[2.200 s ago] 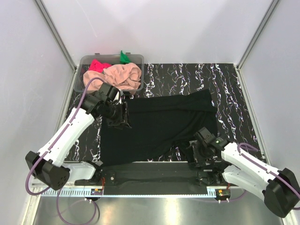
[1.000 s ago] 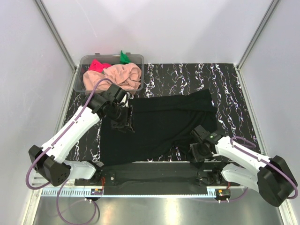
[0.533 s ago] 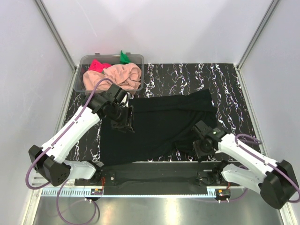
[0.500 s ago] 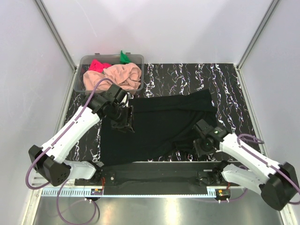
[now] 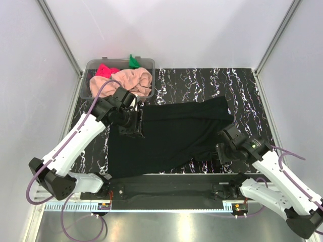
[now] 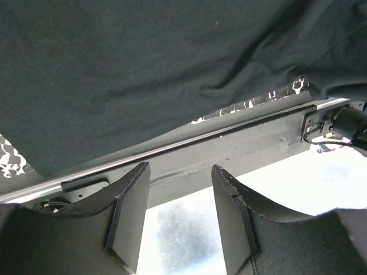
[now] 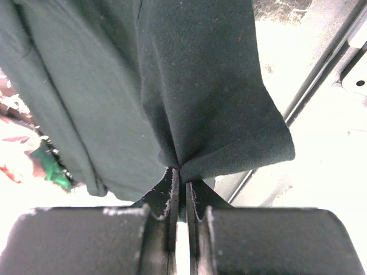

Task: Fold and stack the t-shirts
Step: Fold the tshirt

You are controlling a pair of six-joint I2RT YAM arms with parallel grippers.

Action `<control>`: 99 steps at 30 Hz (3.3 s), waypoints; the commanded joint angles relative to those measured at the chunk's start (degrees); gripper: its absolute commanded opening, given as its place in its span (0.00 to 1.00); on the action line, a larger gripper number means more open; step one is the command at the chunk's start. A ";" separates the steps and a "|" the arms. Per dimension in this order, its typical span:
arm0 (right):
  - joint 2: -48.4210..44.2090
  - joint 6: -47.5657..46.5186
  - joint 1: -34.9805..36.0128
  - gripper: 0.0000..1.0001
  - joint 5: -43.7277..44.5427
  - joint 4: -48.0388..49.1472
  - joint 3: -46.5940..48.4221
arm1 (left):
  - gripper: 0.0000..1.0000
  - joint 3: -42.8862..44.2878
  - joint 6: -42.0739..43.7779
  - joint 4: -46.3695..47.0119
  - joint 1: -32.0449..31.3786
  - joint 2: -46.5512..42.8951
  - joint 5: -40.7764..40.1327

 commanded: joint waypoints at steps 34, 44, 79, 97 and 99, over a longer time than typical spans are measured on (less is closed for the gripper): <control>-5.89 -6.24 0.34 0.00 7.69 -18.71 7.64 | 0.58 -36.42 -9.65 4.70 -0.15 -11.09 -9.84; -8.09 -6.51 0.34 0.00 6.81 -18.80 7.29 | 0.63 -39.15 -10.26 6.38 2.13 -7.66 -11.52; -11.87 -4.84 0.34 0.00 4.52 -18.71 5.53 | 0.60 -43.54 -11.41 8.92 8.99 -2.74 1.40; -11.87 -4.22 0.42 0.00 4.17 -18.62 6.41 | 0.57 -45.48 -12.64 13.40 8.99 2.45 -0.35; -11.96 -4.22 0.34 0.00 4.26 -18.54 6.41 | 0.55 -45.83 -12.90 13.93 8.99 3.15 -0.27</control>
